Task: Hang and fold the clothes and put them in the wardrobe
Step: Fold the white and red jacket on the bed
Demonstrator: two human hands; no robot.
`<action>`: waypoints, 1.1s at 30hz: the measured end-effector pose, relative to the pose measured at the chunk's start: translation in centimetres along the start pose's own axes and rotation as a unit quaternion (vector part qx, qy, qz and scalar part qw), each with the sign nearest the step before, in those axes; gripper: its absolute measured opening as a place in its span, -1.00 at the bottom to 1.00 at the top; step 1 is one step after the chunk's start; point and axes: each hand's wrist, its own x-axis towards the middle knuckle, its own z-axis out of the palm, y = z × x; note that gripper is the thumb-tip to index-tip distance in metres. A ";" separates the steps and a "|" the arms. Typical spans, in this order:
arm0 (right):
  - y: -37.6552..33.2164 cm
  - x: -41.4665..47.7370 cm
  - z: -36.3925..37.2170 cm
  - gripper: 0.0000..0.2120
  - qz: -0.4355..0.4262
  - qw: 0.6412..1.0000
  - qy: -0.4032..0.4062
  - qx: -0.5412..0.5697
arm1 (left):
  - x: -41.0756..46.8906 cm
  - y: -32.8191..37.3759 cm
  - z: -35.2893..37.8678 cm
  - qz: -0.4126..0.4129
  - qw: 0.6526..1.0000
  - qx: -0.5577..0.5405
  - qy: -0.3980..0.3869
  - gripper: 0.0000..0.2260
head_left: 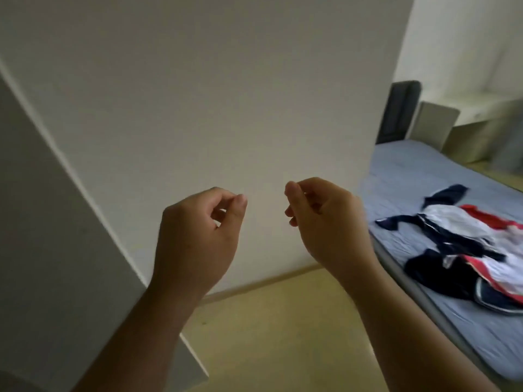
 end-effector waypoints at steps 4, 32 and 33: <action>8.9 0.4 -11.7 -0.73 0.047 0.996 0.056 -0.053 | -0.1 8.2 12.4 0.042 0.995 -0.052 -0.076 -0.79; 54.1 5.7 -60.2 -0.67 0.382 0.854 0.207 -0.285 | -0.5 43.3 78.5 0.123 0.815 -0.179 -0.538 -0.89; 55.5 5.6 -61.7 -0.68 0.389 0.849 0.210 -0.288 | -0.7 44.6 80.5 0.128 0.808 -0.176 -0.547 -0.90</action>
